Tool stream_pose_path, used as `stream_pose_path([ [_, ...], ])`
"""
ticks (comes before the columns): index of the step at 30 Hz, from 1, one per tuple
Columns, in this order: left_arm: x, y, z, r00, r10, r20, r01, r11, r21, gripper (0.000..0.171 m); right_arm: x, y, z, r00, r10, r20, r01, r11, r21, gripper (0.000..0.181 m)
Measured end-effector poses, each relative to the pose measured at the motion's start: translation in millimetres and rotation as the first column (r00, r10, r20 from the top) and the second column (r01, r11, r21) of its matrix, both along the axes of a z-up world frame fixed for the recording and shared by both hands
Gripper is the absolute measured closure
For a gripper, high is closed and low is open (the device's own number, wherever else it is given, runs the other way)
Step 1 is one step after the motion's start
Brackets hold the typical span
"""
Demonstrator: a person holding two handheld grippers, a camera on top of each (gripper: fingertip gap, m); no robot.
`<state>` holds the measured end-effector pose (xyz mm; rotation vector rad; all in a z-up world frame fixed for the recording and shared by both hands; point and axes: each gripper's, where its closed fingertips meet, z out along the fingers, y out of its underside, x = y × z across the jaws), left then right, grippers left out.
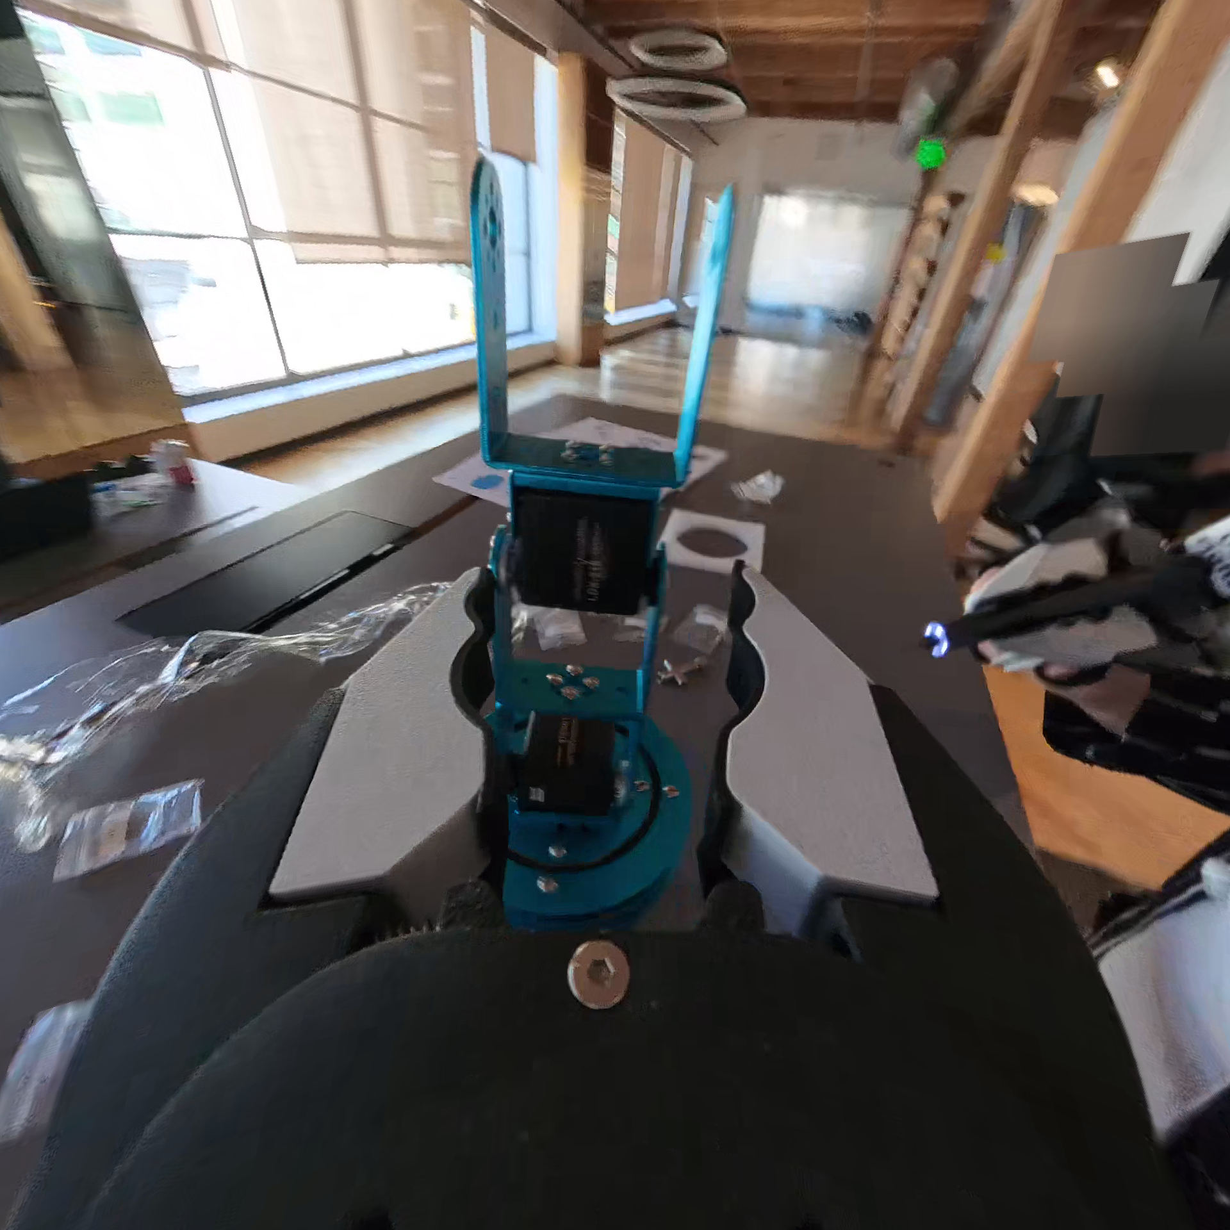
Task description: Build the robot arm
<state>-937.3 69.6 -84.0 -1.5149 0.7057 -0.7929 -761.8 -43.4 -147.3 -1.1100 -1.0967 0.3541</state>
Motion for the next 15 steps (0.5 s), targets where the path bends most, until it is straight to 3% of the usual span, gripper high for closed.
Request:
stream_pose_path([
  [3, -17, -43, 9, 0.965, 0.212, 0.151, -0.211, 0.977, -0.024, 0.101, 19, 2, -13, 0.990, 0.090, 0.110, -0.083, 0.994, -0.067, 0.165],
  [6, -1, -90, -14, 0.897, 0.370, 0.241, -0.339, 0.927, -0.163, 0.122, 23, 5, -10, 0.965, 0.115, 0.234, -0.132, 0.989, 0.059, 0.164],
  [8, 37, -113, -40, 0.851, 0.387, 0.355, -0.258, 0.897, -0.359, 0.121, 14, 5, -6, 0.937, 0.099, 0.335, -0.188, 0.951, 0.246, 0.164],
  [10, 79, -128, -60, 0.802, 0.375, 0.465, -0.124, 0.866, -0.485, 0.113, 0, -4, 2, 0.921, 0.061, 0.385, -0.254, 0.842, 0.476, 0.164],
  [12, 106, -130, -67, 0.712, 0.372, 0.595, -0.008, 0.852, -0.523, 0.110, -14, -24, 10, 0.927, 0.093, 0.363, -0.316, 0.715, 0.624, 0.164],
  [13, 114, -129, -64, 0.638, 0.356, 0.683, 0.073, 0.855, -0.514, 0.108, -19, -32, 10, 0.928, 0.112, 0.355, -0.332, 0.678, 0.656, 0.164],
  [15, 126, -127, -58, 0.522, 0.314, 0.793, 0.216, 0.851, -0.480, 0.110, -26, -41, 10, 0.936, 0.136, 0.326, -0.330, 0.661, 0.674, 0.164],
])
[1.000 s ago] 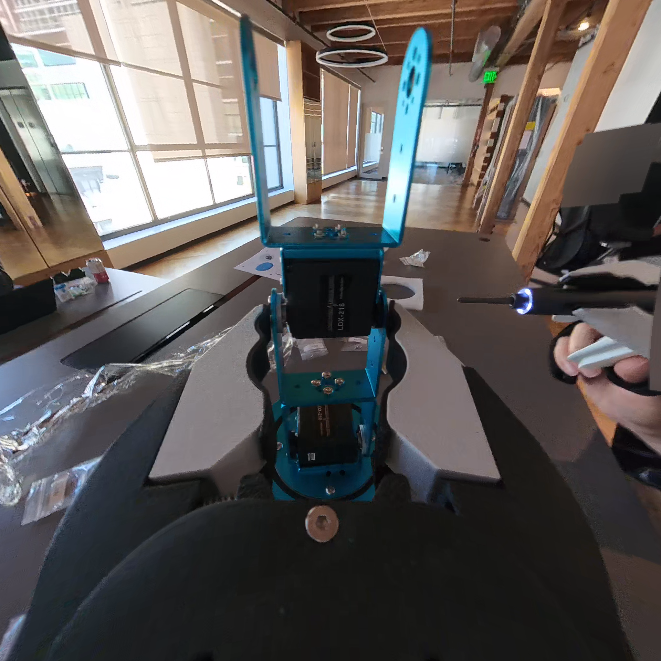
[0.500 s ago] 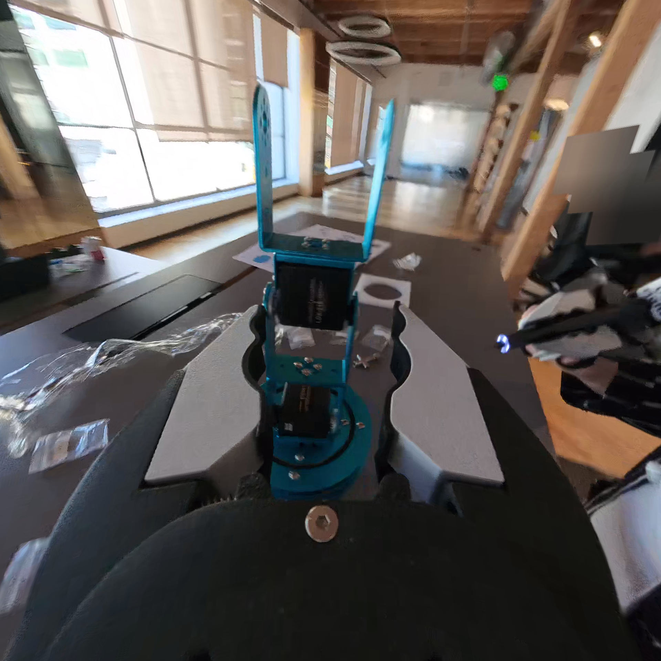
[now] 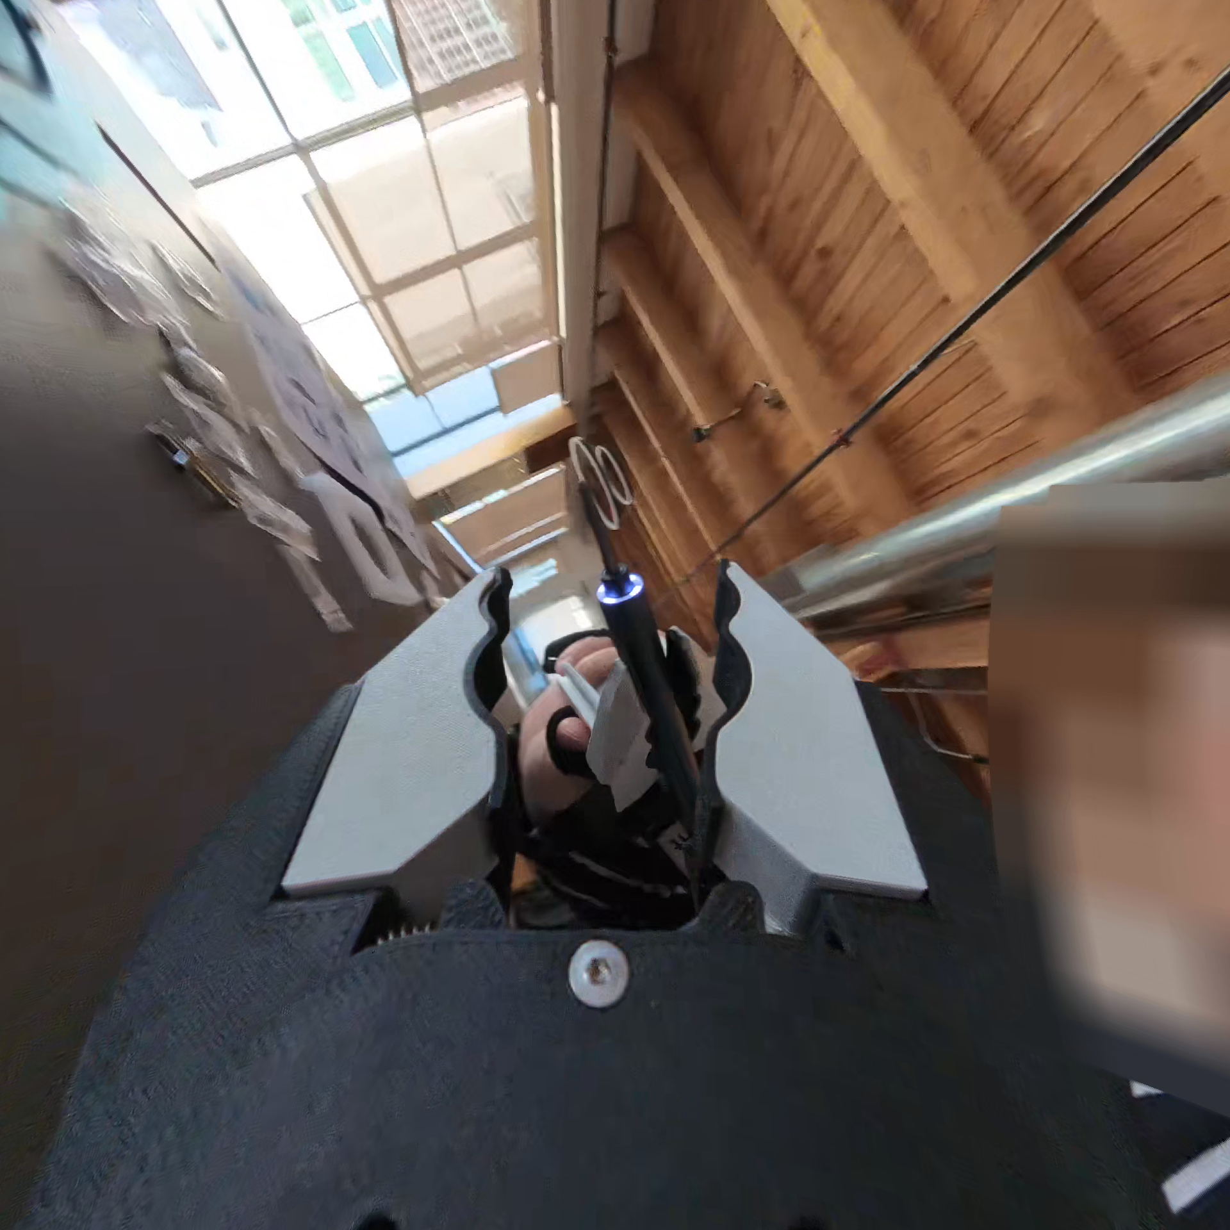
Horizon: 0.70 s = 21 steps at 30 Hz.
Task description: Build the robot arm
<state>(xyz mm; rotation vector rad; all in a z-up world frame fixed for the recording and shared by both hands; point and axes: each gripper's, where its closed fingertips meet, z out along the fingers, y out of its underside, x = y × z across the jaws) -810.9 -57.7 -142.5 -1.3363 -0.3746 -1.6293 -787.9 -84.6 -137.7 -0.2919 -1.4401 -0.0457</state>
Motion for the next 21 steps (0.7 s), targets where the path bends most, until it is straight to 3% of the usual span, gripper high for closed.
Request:
stream_pose_path([
  [3, 20, -1, -3, 0.998, -0.056, 0.032, 0.056, 0.998, 0.003, 0.113, -5, -15, 3, 0.998, 0.043, -0.052, -0.044, 0.999, -0.024, 0.164],
  [7, 30, -5, 9, 0.991, -0.096, 0.094, 0.090, 0.994, 0.068, 0.152, -9, -18, -2, 0.996, 0.053, -0.073, -0.062, 0.991, -0.119, 0.164],
  [12, 20, 5, 2, 0.991, -0.075, 0.111, 0.072, 0.997, 0.034, 0.153, -21, -5, -9, 0.998, 0.026, -0.053, -0.040, 0.954, -0.298, 0.164],
  [15, 0, 17, -6, 0.979, -0.063, 0.193, 0.073, 0.996, -0.046, 0.154, -31, 16, -21, 0.997, -0.070, -0.011, 0.058, 0.896, -0.440, 0.158],
  [19, -42, 33, -18, 0.986, 0.016, 0.165, 0.006, 0.992, -0.127, 0.155, -44, 33, -45, 0.983, -0.151, 0.101, 0.181, 0.760, -0.624, 0.156],
  [21, -57, 39, -24, 0.991, 0.038, 0.129, -0.017, 0.987, -0.160, 0.154, -53, 27, -57, 0.981, -0.104, 0.164, 0.190, 0.675, -0.712, 0.169],
])
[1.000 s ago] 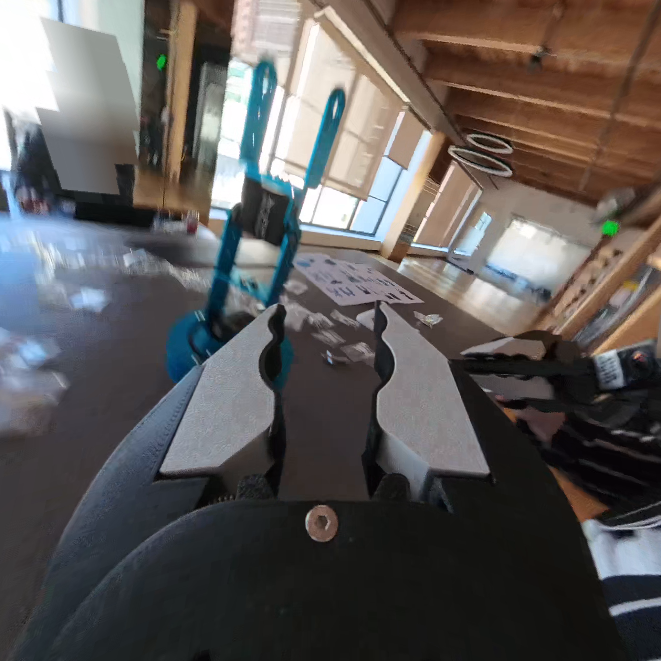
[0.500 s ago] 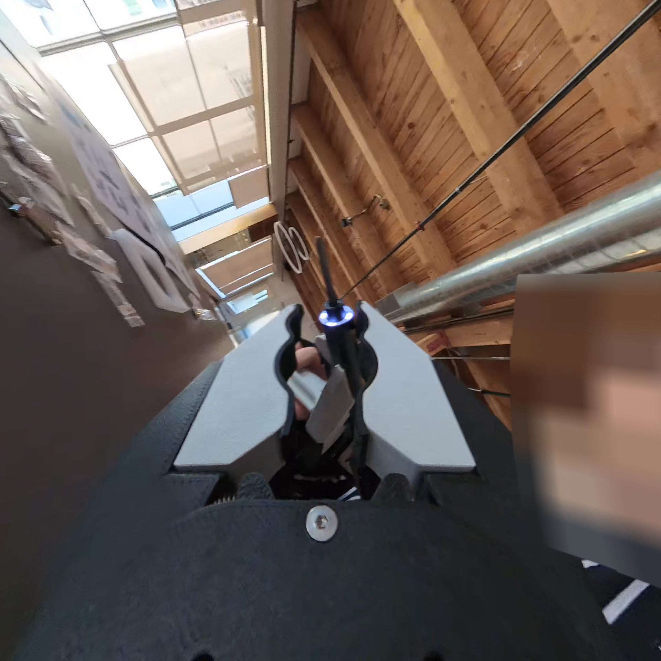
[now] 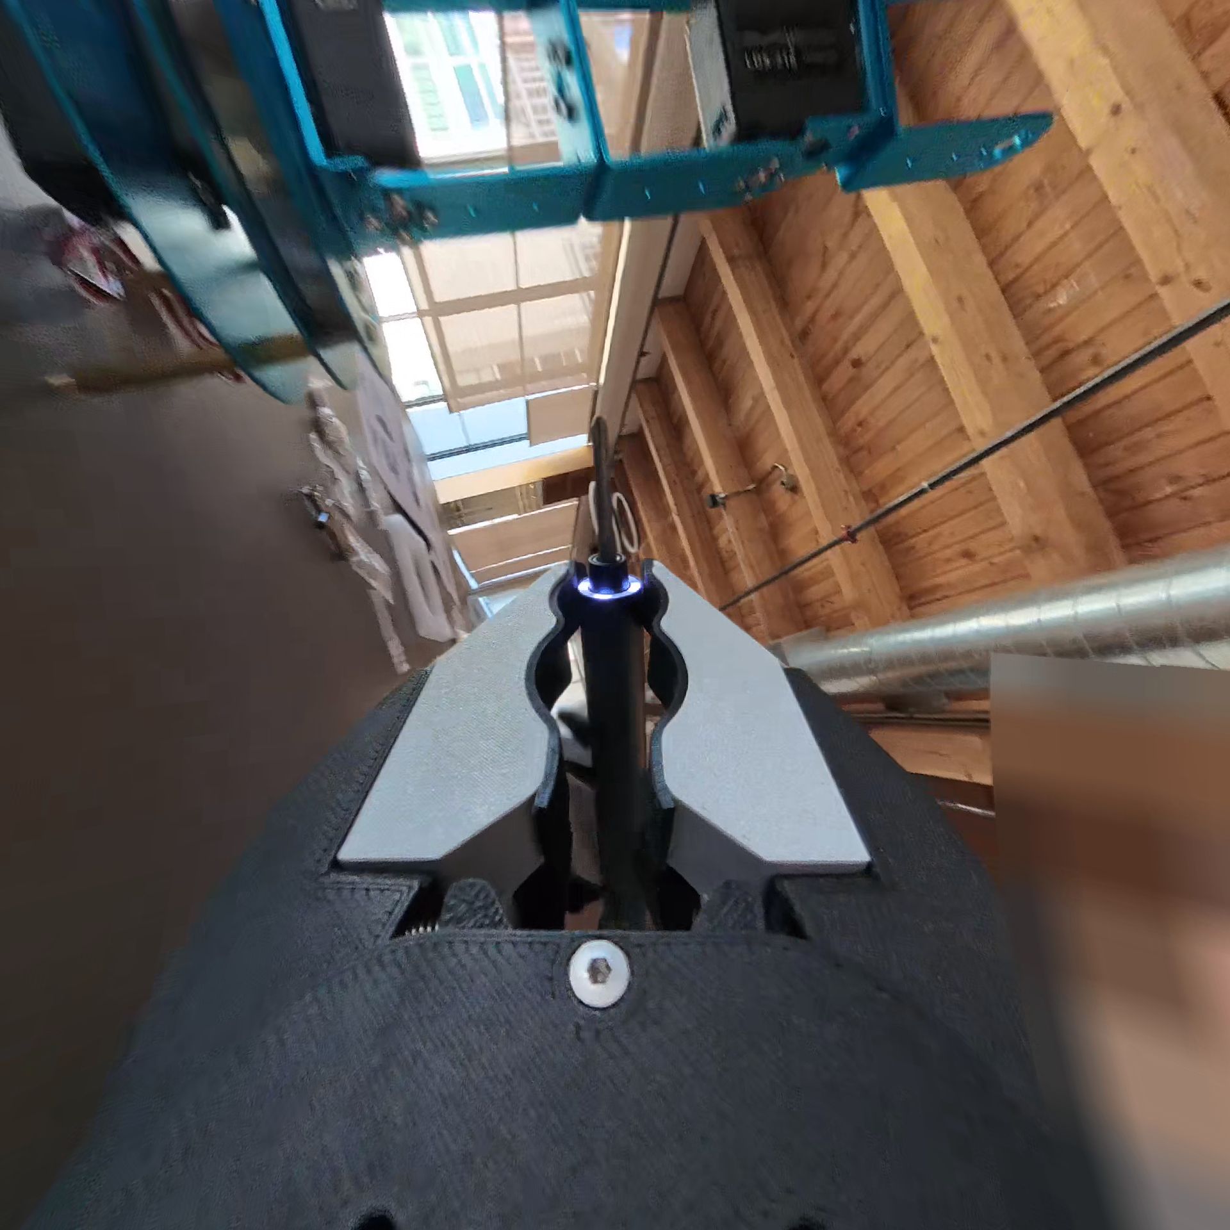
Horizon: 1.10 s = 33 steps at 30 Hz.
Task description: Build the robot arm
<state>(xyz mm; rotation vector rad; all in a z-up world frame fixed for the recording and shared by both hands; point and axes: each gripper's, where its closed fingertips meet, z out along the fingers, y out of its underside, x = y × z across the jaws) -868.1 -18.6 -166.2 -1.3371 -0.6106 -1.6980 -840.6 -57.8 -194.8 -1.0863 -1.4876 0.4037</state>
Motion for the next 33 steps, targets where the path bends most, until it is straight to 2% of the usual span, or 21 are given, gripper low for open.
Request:
stream_pose_path([
  [3, -20, 9, -11, 1.000, 0.015, -0.008, -0.016, 0.998, -0.055, 0.155, -14, 1, -13, 0.999, -0.024, 0.042, 0.030, 0.988, -0.151, 0.169],
  [5, -32, 14, -14, 1.000, 0.002, 0.016, 0.000, 0.997, -0.075, 0.155, -21, 7, -22, 0.993, -0.074, 0.092, 0.092, 0.974, -0.207, 0.168],
  [8, -47, 19, -16, 0.999, 0.002, -0.045, -0.006, 0.997, -0.075, 0.155, -22, 20, -32, 0.973, -0.162, 0.166, 0.207, 0.928, -0.309, 0.165],
  [10, -61, 18, -20, 0.993, 0.032, -0.116, -0.041, 0.997, -0.072, 0.155, -23, 24, -23, 0.972, -0.197, 0.128, 0.234, 0.856, -0.462, 0.160],
  [12, -71, 15, -23, 0.980, 0.063, -0.186, -0.077, 0.995, -0.066, 0.155, -36, 17, -1, 0.985, -0.170, 0.014, 0.138, 0.744, -0.654, 0.149],
  [13, -75, 12, -23, 0.973, 0.080, -0.216, -0.095, 0.994, -0.060, 0.155, -48, 8, 8, 0.991, -0.132, -0.026, 0.070, 0.669, -0.739, 0.138],
  [15, -81, 9, -22, 0.959, 0.111, -0.261, -0.126, 0.991, -0.041, 0.155, -72, -6, -2, 0.996, -0.074, 0.048, 0.080, 0.533, -0.843, 0.106],
  [16, -84, 9, -21, 0.952, 0.126, -0.278, -0.139, 0.990, -0.026, 0.155, -80, -12, -15, 0.992, -0.047, 0.119, 0.126, 0.500, -0.857, 0.103],
  [18, -88, 8, -16, 0.935, 0.157, -0.319, -0.160, 0.987, 0.017, 0.155, -94, -16, -32, 0.984, -0.040, 0.175, 0.173, 0.475, -0.863, 0.115],
  [19, -89, 8, -13, 0.927, 0.168, -0.336, -0.166, 0.986, 0.035, 0.155, -99, -15, -34, 0.985, -0.046, 0.167, 0.168, 0.473, -0.865, 0.130],
  [20, -90, 8, -11, 0.922, 0.173, -0.346, -0.165, 0.985, 0.053, 0.155, -100, -17, -35, 0.986, -0.029, 0.162, 0.156, 0.481, -0.863, 0.160],
  [23, -81, 7, -8, 0.914, 0.129, -0.384, -0.101, 0.991, 0.093, 0.155, -91, -9, -41, 0.979, -0.051, 0.197, 0.194, 0.532, -0.824, 0.163],
  [25, -72, 7, -11, 0.917, 0.079, -0.391, -0.044, 0.994, 0.098, 0.155, -78, 0, -45, 0.967, -0.067, 0.246, 0.237, 0.589, -0.773, 0.163],
  [28, -62, 5, -23, 0.907, -0.019, -0.420, 0.044, 0.998, 0.051, 0.127, -51, 14, -54, 0.937, -0.047, 0.347, 0.281, 0.692, -0.665, 0.163],
  [29, -65, 3, -27, 0.892, -0.015, -0.451, 0.041, 0.998, 0.047, 0.119, -38, 23, -61, 0.917, -0.058, 0.395, 0.312, 0.720, -0.619, 0.164],
  [31, -76, -4, -24, 0.839, 0.043, -0.543, 0.015, 0.995, 0.103, 0.119, -19, 32, -68, 0.890, -0.038, 0.455, 0.318, 0.766, -0.558, 0.163],
  [33, -91, -11, -16, 0.771, 0.128, -0.624, -0.021, 0.984, 0.176, 0.119, -6, 41, -72, 0.869, -0.038, 0.493, 0.335, 0.778, -0.531, 0.163],
])
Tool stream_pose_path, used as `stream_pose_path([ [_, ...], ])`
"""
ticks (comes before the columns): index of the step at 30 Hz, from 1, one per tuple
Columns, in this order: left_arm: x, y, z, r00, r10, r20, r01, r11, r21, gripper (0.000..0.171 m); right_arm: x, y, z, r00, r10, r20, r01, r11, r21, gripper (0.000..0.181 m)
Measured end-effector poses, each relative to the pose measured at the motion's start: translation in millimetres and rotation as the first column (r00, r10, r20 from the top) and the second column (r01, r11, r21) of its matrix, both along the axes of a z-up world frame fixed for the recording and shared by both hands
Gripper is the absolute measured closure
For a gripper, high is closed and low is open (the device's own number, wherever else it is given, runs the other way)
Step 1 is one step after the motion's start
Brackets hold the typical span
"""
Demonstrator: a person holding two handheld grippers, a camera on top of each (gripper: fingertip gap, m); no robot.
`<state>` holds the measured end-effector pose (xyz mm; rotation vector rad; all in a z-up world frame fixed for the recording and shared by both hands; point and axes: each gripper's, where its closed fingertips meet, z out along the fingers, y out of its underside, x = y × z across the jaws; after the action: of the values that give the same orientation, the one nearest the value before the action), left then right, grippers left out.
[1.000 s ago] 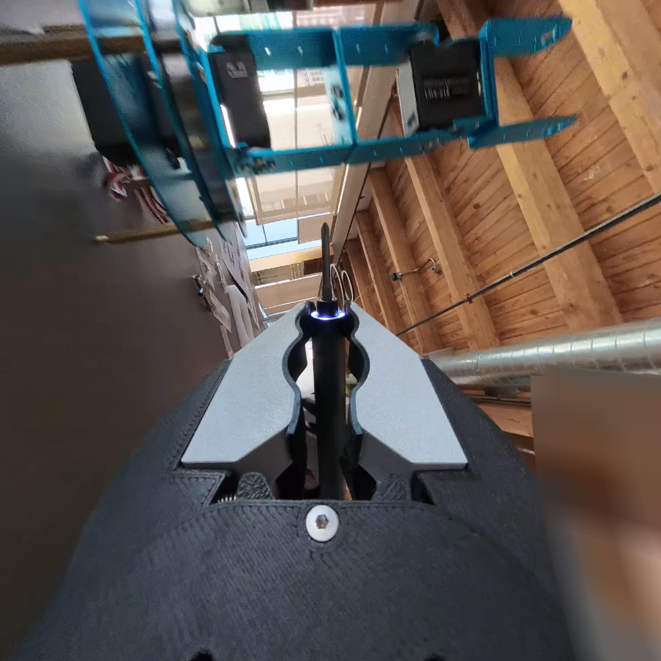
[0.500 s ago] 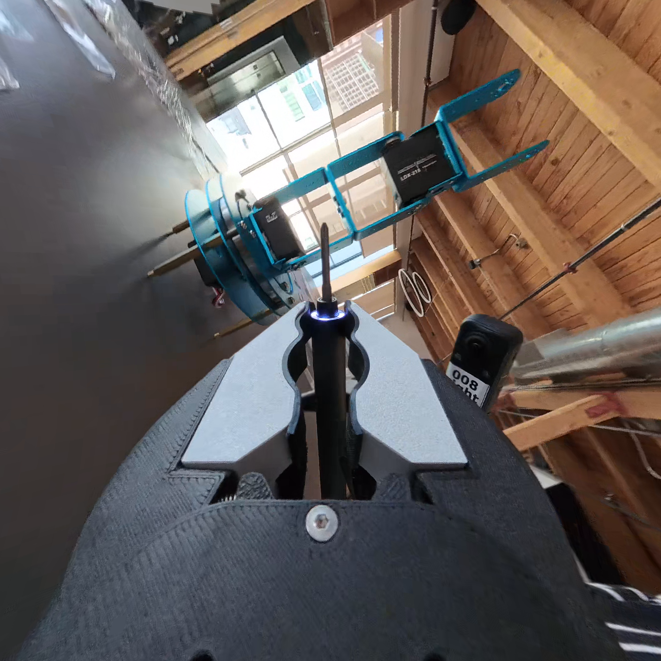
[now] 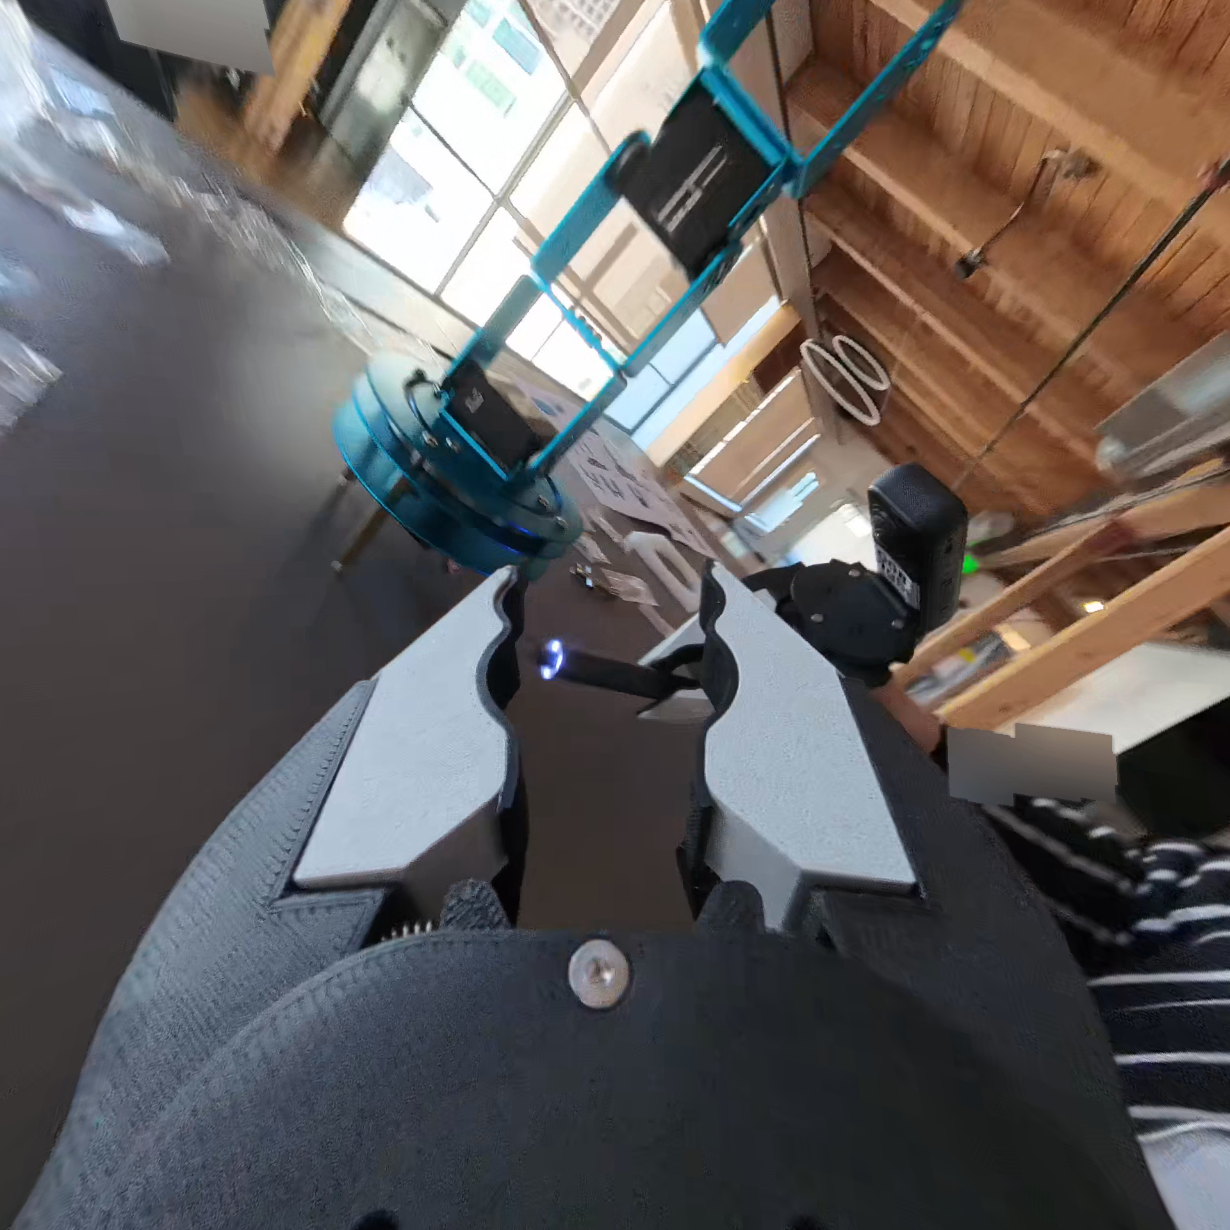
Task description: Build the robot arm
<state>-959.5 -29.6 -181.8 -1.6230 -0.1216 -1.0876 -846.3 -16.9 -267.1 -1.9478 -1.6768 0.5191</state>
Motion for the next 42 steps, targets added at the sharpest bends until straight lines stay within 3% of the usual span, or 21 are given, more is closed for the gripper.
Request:
stream_pose_path([
  [3, -16, -6, 10, 0.992, 0.038, -0.123, -0.030, 0.997, 0.067, 0.122, 10, -2, -9, 0.984, 0.166, 0.057, -0.168, 0.985, 0.025, 0.163],
  [6, -19, -7, 14, 0.973, 0.040, -0.226, -0.019, 0.995, 0.094, 0.123, 14, -3, -19, 0.971, 0.221, 0.092, -0.222, 0.975, 0.008, 0.163],
  [13, -23, -6, 17, 0.944, 0.087, -0.320, -0.048, 0.991, 0.128, 0.125, 12, 5, -26, 0.956, 0.265, 0.128, -0.271, 0.962, 0.032, 0.163],
  [17, -25, -13, 14, 0.912, 0.142, -0.385, -0.095, 0.986, 0.137, 0.122, 14, 10, -24, 0.949, 0.294, 0.115, -0.305, 0.947, 0.096, 0.153],
  [23, 15, -27, 14, 0.881, 0.182, -0.438, -0.135, 0.981, 0.137, 0.121, 48, 7, 17, 0.959, 0.254, -0.124, -0.219, 0.944, 0.245, 0.150],
  [25, 41, -25, 11, 0.854, 0.204, -0.479, -0.151, 0.978, 0.146, 0.121, 88, 4, 40, 0.945, 0.209, -0.254, -0.134, 0.950, 0.283, 0.149],
  [28, 97, -14, 9, 0.834, 0.228, -0.503, -0.161, 0.972, 0.172, 0.121, 185, 12, 68, 0.898, 0.088, -0.431, 0.048, 0.954, 0.294, 0.150],
  [32, 196, 16, 9, 0.826, 0.248, -0.506, -0.171, 0.966, 0.194, 0.121, 345, 51, 80, 0.834, -0.162, -0.528, 0.305, 0.932, 0.196, 0.169],
  [35, 285, 46, 12, 0.839, 0.168, -0.518, -0.078, 0.978, 0.192, 0.119, 442, 87, 86, 0.736, -0.322, -0.595, 0.464, 0.881, 0.097, 0.178],
  [38, 362, 77, 16, 0.833, 0.104, -0.543, -0.005, 0.984, 0.180, 0.115, 508, 122, 93, 0.664, -0.405, -0.628, 0.570, 0.818, 0.074, 0.181],
  [42, 450, 120, 12, 0.818, -0.037, -0.574, 0.137, 0.982, 0.132, 0.102, 568, 180, 92, 0.682, -0.467, -0.564, 0.663, 0.719, 0.206, 0.181],
])
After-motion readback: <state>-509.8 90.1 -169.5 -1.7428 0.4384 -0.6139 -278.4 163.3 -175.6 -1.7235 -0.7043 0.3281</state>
